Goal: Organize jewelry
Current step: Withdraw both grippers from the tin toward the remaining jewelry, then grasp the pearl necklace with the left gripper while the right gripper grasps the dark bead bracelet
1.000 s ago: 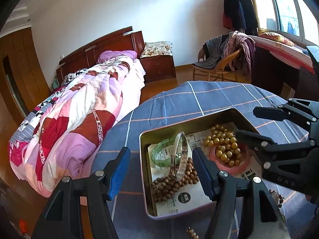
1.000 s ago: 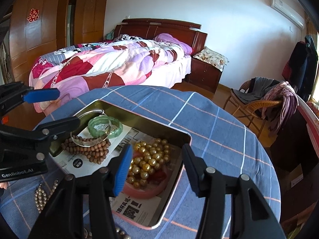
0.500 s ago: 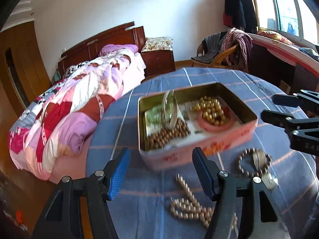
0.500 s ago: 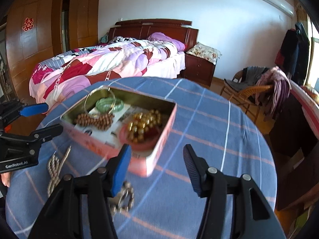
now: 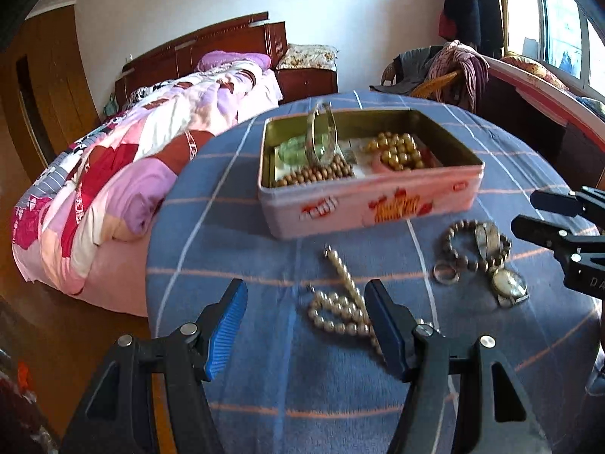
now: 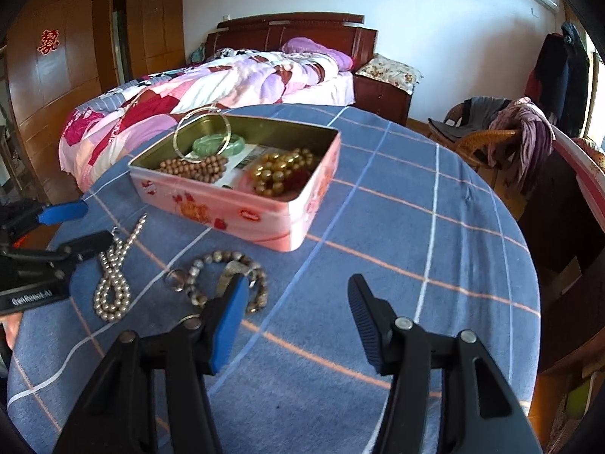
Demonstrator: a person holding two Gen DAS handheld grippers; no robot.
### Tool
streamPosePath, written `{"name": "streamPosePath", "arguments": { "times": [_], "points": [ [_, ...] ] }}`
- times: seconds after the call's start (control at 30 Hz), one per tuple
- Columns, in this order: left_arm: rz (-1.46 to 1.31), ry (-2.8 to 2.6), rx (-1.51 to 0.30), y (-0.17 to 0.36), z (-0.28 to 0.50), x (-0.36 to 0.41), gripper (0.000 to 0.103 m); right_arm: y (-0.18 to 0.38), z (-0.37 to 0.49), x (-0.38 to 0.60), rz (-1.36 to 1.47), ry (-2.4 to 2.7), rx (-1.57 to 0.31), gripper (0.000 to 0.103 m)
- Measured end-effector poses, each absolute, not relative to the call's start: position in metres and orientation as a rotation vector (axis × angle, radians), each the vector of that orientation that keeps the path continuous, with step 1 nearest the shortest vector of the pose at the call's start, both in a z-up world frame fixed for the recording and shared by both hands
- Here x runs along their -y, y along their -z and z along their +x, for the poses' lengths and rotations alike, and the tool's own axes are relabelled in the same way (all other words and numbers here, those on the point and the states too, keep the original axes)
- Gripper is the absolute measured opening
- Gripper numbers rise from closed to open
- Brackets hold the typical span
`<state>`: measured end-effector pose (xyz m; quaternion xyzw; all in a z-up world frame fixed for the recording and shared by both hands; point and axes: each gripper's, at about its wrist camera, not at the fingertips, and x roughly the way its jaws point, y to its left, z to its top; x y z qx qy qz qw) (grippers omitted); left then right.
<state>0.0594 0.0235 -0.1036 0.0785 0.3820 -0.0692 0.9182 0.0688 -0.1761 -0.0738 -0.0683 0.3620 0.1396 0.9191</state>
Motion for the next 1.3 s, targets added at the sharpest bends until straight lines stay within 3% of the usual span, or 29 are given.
{"name": "streamPosePath", "arguments": {
  "times": [0.13, 0.33, 0.4, 0.47, 0.57, 0.73, 0.77, 0.9, 0.97, 1.23, 1.3],
  "points": [
    [0.169, 0.149, -0.790, 0.107, 0.058, -0.020, 0.065, 0.081, 0.069, 0.168, -0.171, -0.301, -0.765, 0.056],
    [0.163, 0.170, -0.797, 0.110, 0.056, -0.017, 0.065, 0.091, 0.080, 0.166, -0.176, -0.319, -0.852, 0.029],
    [0.160, 0.195, -0.801, 0.110, 0.055, -0.014, 0.065, 0.093, 0.082, 0.162, -0.197, -0.334, -0.870, 0.028],
    [0.168, 0.208, -0.803, 0.110, 0.053, -0.009, 0.065, 0.093, 0.080, 0.159, -0.219, -0.350, -0.869, 0.018],
    [0.175, 0.234, -0.806, 0.110, 0.051, -0.004, 0.065, 0.094, 0.075, 0.158, -0.227, -0.364, -0.864, 0.011],
    [0.143, 0.256, -0.819, 0.113, 0.052, -0.007, 0.062, 0.090, 0.068, 0.167, -0.187, -0.348, -0.838, 0.010],
    [0.138, 0.262, -0.822, 0.114, 0.052, -0.007, 0.053, 0.090, 0.066, 0.172, -0.176, -0.339, -0.828, 0.010],
    [0.124, 0.278, -0.832, 0.116, 0.053, -0.007, 0.045, 0.085, 0.063, 0.177, -0.150, -0.327, -0.795, 0.010],
    [0.119, 0.286, -0.832, 0.116, 0.053, -0.007, 0.030, 0.083, 0.062, 0.179, -0.136, -0.328, -0.776, 0.010],
    [0.104, 0.297, -0.829, 0.114, 0.053, -0.012, 0.025, 0.071, 0.058, 0.178, -0.107, -0.341, -0.703, 0.010],
    [0.095, 0.295, -0.821, 0.111, 0.052, -0.015, 0.017, 0.069, 0.057, 0.178, -0.100, -0.340, -0.689, 0.010]
  ]
}}
